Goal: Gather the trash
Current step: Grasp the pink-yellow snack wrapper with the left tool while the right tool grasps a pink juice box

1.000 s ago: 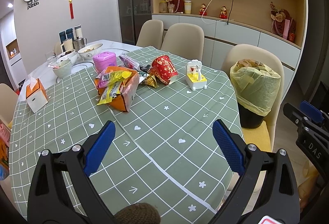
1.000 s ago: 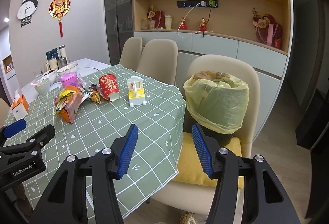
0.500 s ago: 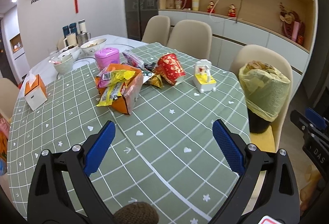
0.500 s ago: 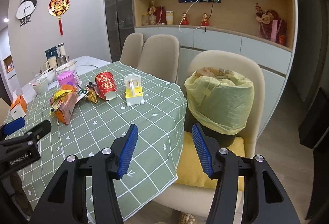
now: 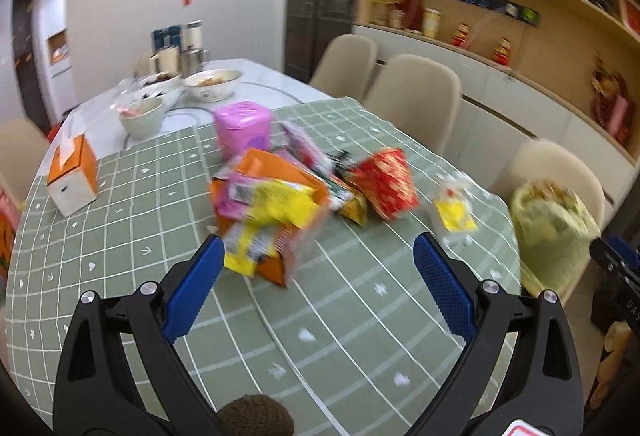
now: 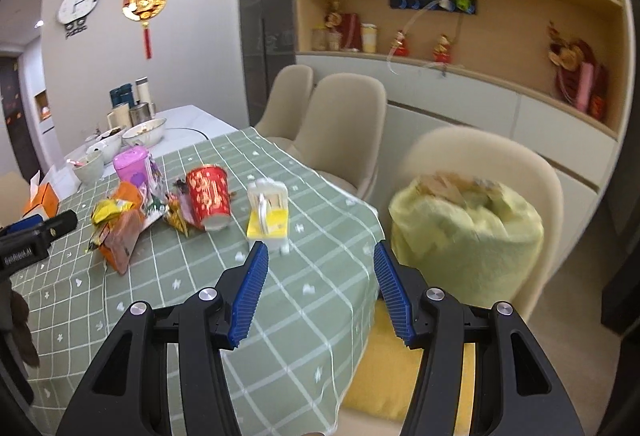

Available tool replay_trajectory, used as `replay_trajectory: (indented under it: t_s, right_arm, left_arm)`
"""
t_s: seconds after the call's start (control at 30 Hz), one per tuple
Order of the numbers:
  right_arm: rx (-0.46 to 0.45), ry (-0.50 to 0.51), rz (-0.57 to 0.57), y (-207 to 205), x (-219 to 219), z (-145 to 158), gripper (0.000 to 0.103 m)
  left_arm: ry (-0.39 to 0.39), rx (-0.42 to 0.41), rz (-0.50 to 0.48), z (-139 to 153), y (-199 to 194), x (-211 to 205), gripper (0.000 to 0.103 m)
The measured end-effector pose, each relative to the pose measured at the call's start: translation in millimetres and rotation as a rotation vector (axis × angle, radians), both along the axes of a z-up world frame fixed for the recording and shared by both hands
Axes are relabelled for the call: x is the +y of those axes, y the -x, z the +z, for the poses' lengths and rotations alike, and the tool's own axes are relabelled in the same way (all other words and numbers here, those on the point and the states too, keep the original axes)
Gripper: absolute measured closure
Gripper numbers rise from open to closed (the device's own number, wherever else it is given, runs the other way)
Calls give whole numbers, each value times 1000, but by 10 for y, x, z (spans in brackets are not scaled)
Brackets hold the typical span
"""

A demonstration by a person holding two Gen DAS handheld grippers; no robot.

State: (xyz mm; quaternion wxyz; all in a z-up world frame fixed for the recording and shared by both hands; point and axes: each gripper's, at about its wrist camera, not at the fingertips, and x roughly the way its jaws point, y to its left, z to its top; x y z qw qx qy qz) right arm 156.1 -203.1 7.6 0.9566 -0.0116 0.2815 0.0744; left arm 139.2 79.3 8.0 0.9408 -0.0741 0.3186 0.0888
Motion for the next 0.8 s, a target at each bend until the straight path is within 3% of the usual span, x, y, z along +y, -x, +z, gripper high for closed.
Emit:
replay_trajectory:
  t_s: [0.17, 0.43, 0.7, 0.8]
  right_arm:
    - [-10, -5, 63, -384, 151, 9, 51]
    - [10, -5, 135, -890, 521, -90, 51]
    - [72, 25, 197, -1151, 816, -293, 51]
    - [61, 36, 223, -1230, 968, -282, 51]
  left_arm:
    - [-11, 34, 71, -33, -297, 283, 9]
    - [170, 120, 132, -271, -668, 777, 11]
    - [268, 270, 146, -710, -1149, 965, 37]
    - [338, 253, 144, -723, -1104, 1094, 55]
